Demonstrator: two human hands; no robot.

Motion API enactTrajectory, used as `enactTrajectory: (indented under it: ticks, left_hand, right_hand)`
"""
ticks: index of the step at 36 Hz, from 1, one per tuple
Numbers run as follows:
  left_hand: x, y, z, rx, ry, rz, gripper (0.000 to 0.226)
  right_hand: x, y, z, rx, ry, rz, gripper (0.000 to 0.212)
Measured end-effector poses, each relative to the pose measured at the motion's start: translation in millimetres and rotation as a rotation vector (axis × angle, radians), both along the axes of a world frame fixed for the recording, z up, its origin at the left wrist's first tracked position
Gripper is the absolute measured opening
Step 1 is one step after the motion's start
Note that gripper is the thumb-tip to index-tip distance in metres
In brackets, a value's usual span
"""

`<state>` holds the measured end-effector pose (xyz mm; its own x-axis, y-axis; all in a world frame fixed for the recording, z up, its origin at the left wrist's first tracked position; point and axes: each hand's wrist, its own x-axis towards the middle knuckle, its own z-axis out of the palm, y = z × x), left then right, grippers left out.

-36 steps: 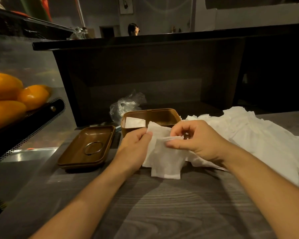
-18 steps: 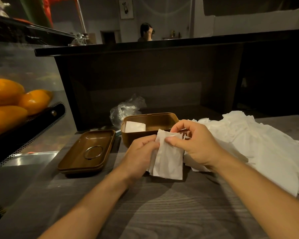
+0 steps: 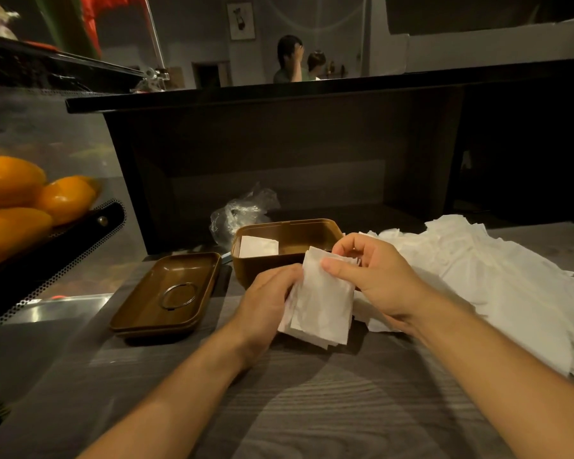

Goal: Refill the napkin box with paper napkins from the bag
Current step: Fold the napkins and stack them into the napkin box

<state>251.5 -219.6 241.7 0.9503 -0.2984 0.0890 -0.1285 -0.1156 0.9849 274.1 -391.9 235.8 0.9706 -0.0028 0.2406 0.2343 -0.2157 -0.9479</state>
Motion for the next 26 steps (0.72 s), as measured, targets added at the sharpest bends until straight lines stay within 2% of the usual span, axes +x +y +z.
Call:
enactTrajectory:
  ticks: [2, 5, 7, 9, 12, 13, 15, 20, 22, 24, 26]
  left_hand:
    - [0, 2, 0, 0.051, 0.010, -0.056, 0.033]
    - [1, 2, -2, 0.228, -0.003, -0.065, 0.023]
    - [1, 2, 0, 0.281, 0.034, -0.086, 0.018]
    - [-2, 4, 5, 0.254, 0.097, -0.139, 0.017]
    - [-5, 5, 13, 0.177, 0.142, -0.224, 0.035]
    - [-5, 4, 13, 0.155, 0.162, -0.234, 0.033]
    - [-5, -2, 11, 0.105, 0.213, -0.193, 0.017]
    - [4, -6, 0, 0.005, 0.317, 0.012, 0.016]
    - [7, -5, -1, -0.026, 0.319, 0.063, 0.019]
    - [9, -5, 0, -0.057, 0.316, 0.105, 0.024]
    - [9, -4, 0, -0.053, 0.305, 0.111, 0.027]
  right_hand:
    - [-1, 0, 2, -0.002, -0.021, -0.014, 0.012]
    - [-4, -2, 6, -0.003, -0.060, 0.035, 0.026]
    - [-7, -4, 8, -0.009, -0.062, 0.101, 0.028]
    - [-9, -4, 9, -0.012, -0.031, 0.187, 0.019]
    - [-12, -3, 9, -0.066, -0.043, 0.275, 0.010]
    - [-12, -2, 9, -0.073, -0.058, 0.278, 0.010]
    - [-12, -1, 9, -0.063, -0.072, 0.260, 0.012]
    - [-6, 1, 5, -0.109, -0.091, 0.085, 0.006]
    - [-4, -5, 6, -0.306, -0.092, -0.095, 0.007]
    - [-4, -14, 13, -0.723, -0.084, -0.288, 0.015]
    - [-7, -23, 17, -1.144, -0.023, -0.357, 0.037]
